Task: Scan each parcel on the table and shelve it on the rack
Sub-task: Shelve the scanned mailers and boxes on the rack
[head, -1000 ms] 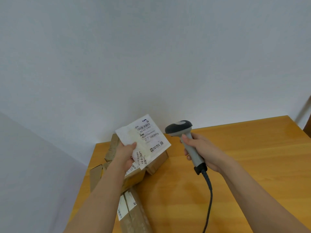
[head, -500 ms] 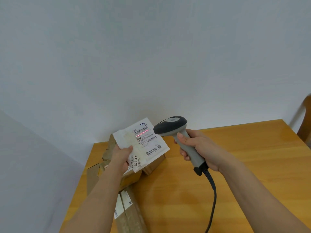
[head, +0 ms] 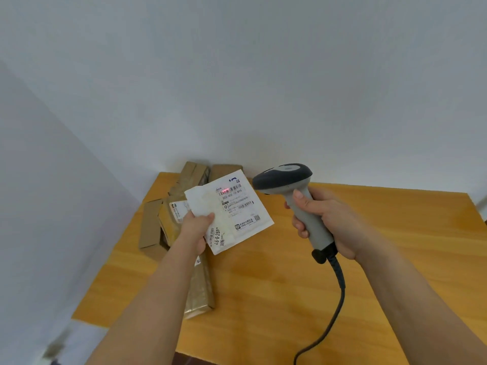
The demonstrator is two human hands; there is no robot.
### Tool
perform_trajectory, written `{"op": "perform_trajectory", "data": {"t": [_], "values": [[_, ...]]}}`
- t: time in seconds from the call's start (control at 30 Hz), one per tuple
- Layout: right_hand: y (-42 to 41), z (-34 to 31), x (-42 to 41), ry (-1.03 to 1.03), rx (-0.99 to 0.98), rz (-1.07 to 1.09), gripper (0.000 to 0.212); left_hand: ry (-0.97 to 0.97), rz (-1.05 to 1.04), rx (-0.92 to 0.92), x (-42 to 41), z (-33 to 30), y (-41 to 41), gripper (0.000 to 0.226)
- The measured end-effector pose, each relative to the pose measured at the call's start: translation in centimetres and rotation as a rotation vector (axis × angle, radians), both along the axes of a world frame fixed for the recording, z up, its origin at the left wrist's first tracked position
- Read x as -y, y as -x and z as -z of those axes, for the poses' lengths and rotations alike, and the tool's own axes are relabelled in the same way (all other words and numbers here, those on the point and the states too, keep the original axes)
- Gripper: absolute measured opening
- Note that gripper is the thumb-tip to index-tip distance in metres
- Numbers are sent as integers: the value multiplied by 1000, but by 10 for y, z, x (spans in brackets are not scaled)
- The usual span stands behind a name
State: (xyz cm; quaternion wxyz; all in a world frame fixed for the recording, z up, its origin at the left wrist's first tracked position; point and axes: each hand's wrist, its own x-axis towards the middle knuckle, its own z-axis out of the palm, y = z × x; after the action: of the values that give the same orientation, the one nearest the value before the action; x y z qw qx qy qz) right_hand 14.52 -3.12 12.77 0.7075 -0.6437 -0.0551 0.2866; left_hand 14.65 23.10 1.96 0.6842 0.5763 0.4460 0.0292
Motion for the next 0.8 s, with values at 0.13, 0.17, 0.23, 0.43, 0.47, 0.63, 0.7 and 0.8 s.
{"op": "perform_trajectory", "data": {"t": [0.13, 0.17, 0.23, 0.43, 0.47, 0.63, 0.7, 0.8], "values": [[17, 0, -11, -1, 42, -69, 26, 16, -50, 19, -8, 3, 35, 29], [22, -1, -14, 0, 49, -84, 26, 14, -68, 28, -11, 2, 46, 25], [35, -2, -24, 10, 48, -132, 26, -2, -116, 68, -18, -1, 76, 20], [122, -6, -73, 69, 56, -432, 28, -69, -445, 183, -38, -30, 241, 27], [146, -7, -81, 64, 64, -496, 28, -95, -517, 184, -39, -34, 279, 26], [285, -19, -103, 19, 57, -823, 31, -168, -854, 143, -10, -53, 489, 29], [344, -28, -107, -7, 35, -942, 26, -203, -989, 125, 9, -61, 568, 30], [429, -40, -112, -63, 7, -1121, 22, -261, -1177, 103, 39, -74, 678, 34]]}}
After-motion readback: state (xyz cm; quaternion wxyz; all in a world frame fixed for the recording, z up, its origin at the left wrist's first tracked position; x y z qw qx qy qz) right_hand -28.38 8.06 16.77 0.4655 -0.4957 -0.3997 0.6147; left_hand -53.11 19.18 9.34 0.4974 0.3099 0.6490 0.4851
